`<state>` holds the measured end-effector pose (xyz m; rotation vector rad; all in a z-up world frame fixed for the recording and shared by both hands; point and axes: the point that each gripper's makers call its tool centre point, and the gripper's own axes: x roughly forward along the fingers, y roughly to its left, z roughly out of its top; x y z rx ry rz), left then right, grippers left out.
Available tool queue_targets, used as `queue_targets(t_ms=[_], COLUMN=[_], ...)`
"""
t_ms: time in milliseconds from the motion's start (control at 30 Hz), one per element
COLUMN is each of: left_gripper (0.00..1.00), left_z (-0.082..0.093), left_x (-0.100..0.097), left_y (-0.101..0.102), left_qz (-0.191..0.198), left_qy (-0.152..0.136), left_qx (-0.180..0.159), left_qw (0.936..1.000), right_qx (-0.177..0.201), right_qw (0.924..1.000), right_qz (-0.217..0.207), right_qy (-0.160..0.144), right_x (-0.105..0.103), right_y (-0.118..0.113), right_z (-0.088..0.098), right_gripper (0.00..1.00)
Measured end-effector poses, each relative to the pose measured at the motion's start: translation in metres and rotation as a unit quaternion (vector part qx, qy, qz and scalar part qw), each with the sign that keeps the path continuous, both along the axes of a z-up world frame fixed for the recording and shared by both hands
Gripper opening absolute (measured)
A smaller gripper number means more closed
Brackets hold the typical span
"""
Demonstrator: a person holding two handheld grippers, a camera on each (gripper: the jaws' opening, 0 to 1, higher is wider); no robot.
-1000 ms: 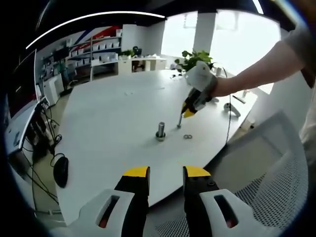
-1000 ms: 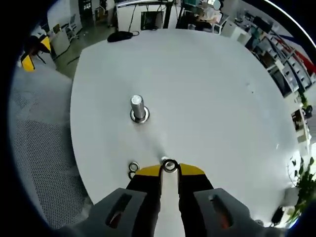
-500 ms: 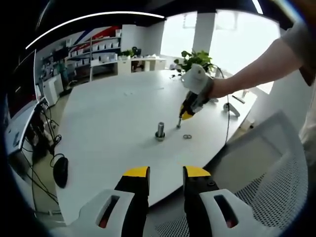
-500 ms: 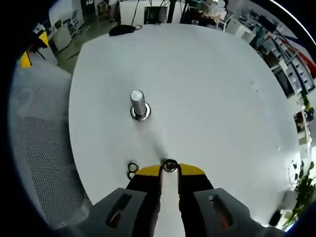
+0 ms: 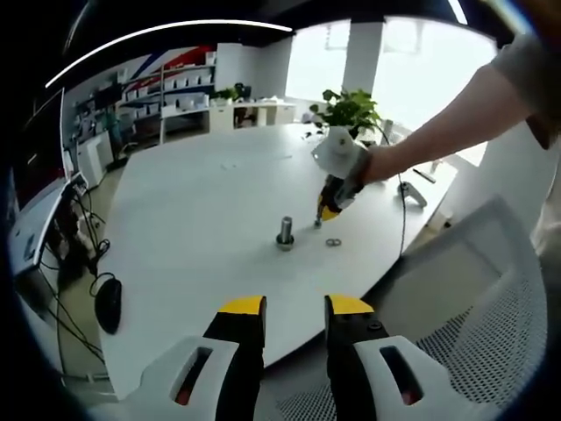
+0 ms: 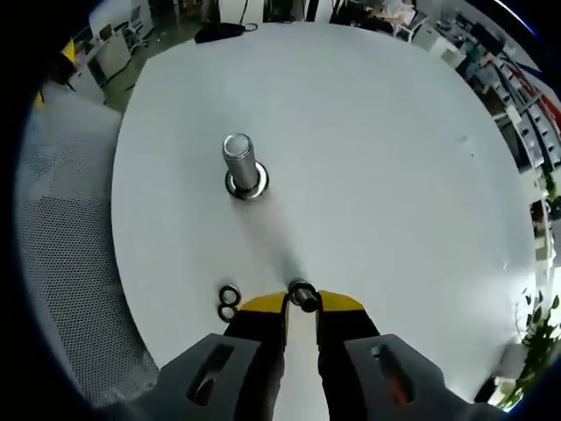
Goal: Place the washer onto the threaded stud by aligning its center hole with the stud, sliding it down to the base, and recovering from edge contact or off-axis alignment until the washer reaches the visible bottom stop.
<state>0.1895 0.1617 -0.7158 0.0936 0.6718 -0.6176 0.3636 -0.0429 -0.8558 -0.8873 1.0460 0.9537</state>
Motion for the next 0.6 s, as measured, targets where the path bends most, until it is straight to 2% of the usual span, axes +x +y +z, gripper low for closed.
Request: queue_targets(t_ms=[600], left_gripper=[0.24], left_z=[-0.001], left_x=[0.0], left_y=[0.001], left_qz=[0.003], left_qy=[0.002], left_qx=[0.0], left_qw=[1.0], right_qx=[-0.003], right_qw=[0.9997], right_qz=[-0.012], right_qy=[0.019], right_x=[0.0], right_y=[-0.005], right_z=[-0.016], right_gripper=[0.15])
